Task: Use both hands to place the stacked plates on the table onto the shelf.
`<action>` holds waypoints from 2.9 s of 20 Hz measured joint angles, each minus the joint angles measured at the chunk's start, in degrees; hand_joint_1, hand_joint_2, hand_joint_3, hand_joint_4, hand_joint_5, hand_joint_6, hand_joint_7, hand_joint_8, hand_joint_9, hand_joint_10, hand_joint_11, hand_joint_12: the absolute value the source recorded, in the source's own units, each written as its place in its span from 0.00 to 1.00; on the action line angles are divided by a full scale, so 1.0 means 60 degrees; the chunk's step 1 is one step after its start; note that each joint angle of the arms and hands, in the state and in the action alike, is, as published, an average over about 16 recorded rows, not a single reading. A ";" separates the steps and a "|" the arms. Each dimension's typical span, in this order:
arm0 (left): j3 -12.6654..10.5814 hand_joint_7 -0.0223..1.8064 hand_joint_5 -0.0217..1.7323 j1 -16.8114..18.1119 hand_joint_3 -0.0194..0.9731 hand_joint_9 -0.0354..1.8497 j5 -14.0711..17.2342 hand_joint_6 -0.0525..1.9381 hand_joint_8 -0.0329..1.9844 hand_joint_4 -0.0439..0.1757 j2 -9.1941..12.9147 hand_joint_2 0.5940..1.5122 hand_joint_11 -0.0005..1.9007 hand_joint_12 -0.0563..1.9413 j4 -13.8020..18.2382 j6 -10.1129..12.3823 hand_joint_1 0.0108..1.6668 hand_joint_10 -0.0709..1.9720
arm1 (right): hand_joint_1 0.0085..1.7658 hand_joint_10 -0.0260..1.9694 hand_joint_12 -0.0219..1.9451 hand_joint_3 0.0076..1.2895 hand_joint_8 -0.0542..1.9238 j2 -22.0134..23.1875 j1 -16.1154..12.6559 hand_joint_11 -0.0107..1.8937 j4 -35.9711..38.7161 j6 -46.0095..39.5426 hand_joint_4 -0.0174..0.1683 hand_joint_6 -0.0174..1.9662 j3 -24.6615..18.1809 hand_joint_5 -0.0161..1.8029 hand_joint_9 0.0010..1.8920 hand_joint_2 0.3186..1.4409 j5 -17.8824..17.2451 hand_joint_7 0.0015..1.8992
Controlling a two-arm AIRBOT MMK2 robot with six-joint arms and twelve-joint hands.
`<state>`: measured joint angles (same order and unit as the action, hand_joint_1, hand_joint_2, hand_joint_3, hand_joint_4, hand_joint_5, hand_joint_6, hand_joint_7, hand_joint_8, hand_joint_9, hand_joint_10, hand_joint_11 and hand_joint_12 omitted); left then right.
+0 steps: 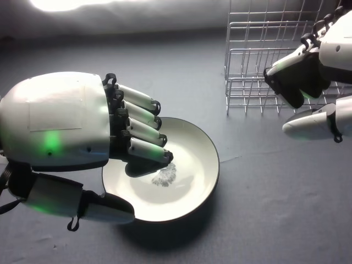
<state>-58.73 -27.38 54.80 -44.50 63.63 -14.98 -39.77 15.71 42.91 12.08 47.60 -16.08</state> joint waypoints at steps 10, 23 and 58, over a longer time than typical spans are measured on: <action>-0.0189 0.04 0.04 0.0260 0.10 0.05 0.0129 0.15 0.13 0.22 0.0026 0.49 0.03 0.15 0.0677 0.0654 0.02 0.16 | 0.02 0.15 0.26 0.02 0.16 0.0028 0.0140 0.04 0.0032 0.0000 0.09 0.14 0.0067 0.08 0.05 0.75 -0.0015 0.07; -0.1572 0.02 0.03 0.1130 0.06 0.03 0.0738 0.02 0.01 0.21 -0.0667 0.51 0.01 0.02 0.4001 0.2765 0.00 0.04 | 0.00 0.02 0.19 0.01 0.03 0.0059 0.0300 0.02 0.0044 0.0015 0.09 0.02 0.0211 0.06 0.03 0.74 -0.0084 0.05; -0.4302 0.02 0.02 0.0212 0.02 0.03 0.0446 0.02 0.01 0.20 -0.2398 0.51 0.01 0.02 0.6974 0.3958 0.00 0.04 | 0.01 0.02 0.17 0.01 0.03 0.0057 0.0583 0.02 0.0295 0.0117 0.09 0.02 0.0306 0.07 0.03 0.70 -0.0580 0.04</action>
<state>-84.54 -26.10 57.48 -58.89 105.47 8.77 -39.43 19.21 44.68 12.78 49.43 -19.55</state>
